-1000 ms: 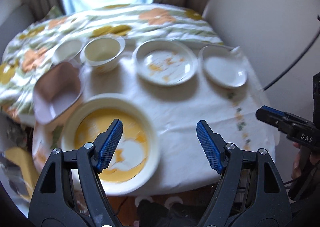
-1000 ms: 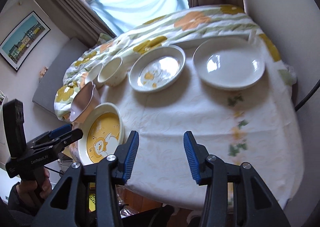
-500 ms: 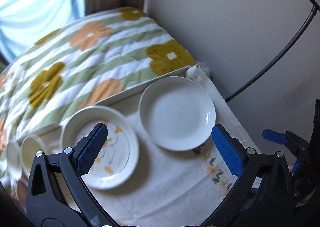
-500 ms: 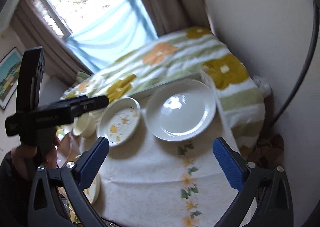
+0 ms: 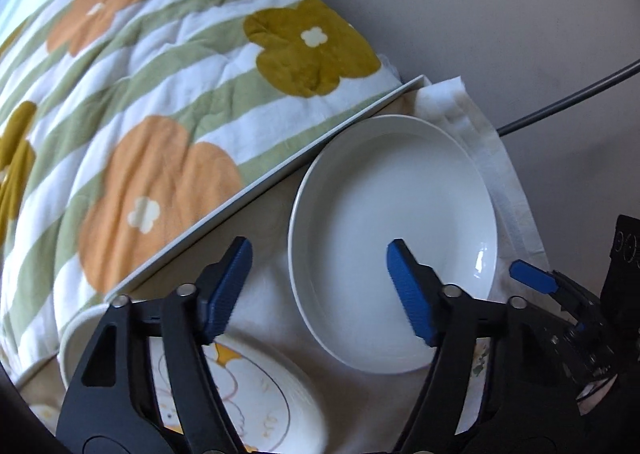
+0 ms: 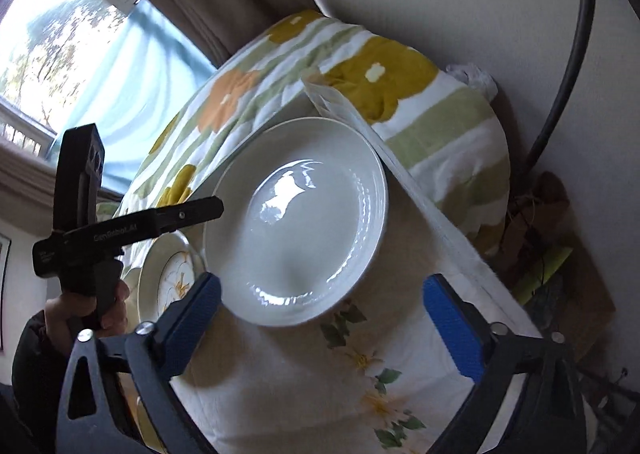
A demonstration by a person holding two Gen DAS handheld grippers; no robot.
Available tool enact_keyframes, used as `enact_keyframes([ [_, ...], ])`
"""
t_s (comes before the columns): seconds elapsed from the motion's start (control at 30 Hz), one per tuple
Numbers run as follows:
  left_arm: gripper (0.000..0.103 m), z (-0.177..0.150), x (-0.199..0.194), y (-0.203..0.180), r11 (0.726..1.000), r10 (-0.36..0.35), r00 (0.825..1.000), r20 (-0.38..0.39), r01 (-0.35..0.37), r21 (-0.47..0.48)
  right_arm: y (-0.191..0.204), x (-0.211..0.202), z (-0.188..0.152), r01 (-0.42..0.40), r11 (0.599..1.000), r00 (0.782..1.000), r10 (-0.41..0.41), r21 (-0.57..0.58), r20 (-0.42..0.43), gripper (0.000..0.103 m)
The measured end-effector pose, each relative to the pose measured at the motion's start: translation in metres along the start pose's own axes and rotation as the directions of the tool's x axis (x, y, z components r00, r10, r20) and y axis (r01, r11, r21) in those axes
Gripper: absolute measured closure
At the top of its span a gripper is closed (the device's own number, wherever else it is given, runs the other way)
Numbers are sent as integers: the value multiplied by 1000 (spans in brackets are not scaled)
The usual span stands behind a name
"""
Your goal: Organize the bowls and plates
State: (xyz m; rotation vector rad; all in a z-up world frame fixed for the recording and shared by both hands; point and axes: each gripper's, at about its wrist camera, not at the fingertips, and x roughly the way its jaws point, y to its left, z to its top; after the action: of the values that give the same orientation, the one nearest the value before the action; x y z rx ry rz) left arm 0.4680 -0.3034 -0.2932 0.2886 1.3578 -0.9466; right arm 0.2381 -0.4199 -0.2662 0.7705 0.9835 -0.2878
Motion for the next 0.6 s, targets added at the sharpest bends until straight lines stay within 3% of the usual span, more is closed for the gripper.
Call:
enact_keyframes([
  [0.1, 54, 5, 11, 6, 1000, -15, 1000, -24, 15, 7, -2, 13, 1, 12, 1000, 1000, -12, 25, -6, 31],
  [0.17, 56, 8, 15, 8, 1000, -26, 999, -30, 26, 16, -3, 20, 1, 41, 998, 999, -41, 45, -7, 44],
  [0.27, 66, 13, 17, 8, 999, -25, 999, -30, 27, 41, -9, 25, -1, 53, 994, 999, -53, 92, -4, 56],
  [0.33, 84, 15, 19, 7, 999, -23, 999, -31, 24, 48, -13, 26, -2, 70, 990, 997, -72, 121, 9, 66],
  [0.47, 90, 15, 22, 6, 997, 14, 999, -29, -12, 81, -17, 29, 1, 85, 985, 996, -89, 152, 18, 86],
  [0.6, 90, 15, 22, 5, 996, 21, 999, -26, -18, 92, -18, 30, 3, 92, 982, 995, -97, 165, 24, 88],
])
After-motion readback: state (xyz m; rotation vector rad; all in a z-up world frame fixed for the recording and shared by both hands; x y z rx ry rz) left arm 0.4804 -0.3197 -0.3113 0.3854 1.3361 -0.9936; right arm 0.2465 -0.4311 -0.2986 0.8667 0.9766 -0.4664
